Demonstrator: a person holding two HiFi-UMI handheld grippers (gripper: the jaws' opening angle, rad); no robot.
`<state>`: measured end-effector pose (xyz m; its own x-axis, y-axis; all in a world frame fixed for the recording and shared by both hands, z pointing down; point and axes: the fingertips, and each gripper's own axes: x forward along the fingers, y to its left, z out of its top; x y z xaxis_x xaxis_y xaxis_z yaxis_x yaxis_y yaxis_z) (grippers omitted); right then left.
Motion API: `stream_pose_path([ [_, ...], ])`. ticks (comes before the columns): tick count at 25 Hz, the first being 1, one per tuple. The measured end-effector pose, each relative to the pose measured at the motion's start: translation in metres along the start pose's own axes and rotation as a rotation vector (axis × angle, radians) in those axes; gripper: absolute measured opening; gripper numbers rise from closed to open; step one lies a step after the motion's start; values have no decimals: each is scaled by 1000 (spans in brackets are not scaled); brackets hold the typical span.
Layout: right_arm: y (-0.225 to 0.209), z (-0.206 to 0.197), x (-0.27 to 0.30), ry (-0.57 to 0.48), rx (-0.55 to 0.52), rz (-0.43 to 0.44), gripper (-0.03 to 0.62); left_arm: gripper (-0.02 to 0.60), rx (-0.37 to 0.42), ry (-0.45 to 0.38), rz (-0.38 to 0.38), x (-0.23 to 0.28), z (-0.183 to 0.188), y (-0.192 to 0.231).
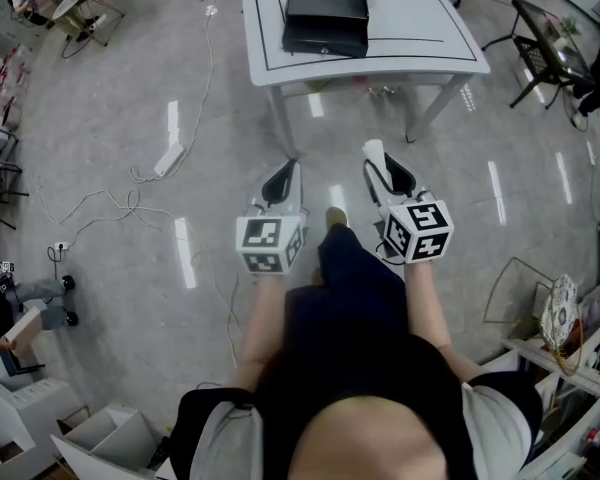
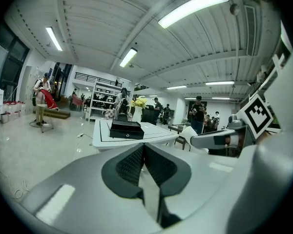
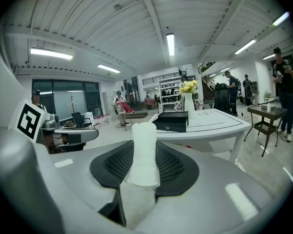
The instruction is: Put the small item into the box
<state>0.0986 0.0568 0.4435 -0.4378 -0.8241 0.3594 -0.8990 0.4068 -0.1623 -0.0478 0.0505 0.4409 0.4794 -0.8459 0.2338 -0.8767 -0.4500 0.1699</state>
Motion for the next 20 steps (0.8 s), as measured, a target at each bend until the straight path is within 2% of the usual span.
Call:
stream_pose_path([
  [20,-38,17,49,26,5,5,138,11,-21,19,15,61,8,23],
])
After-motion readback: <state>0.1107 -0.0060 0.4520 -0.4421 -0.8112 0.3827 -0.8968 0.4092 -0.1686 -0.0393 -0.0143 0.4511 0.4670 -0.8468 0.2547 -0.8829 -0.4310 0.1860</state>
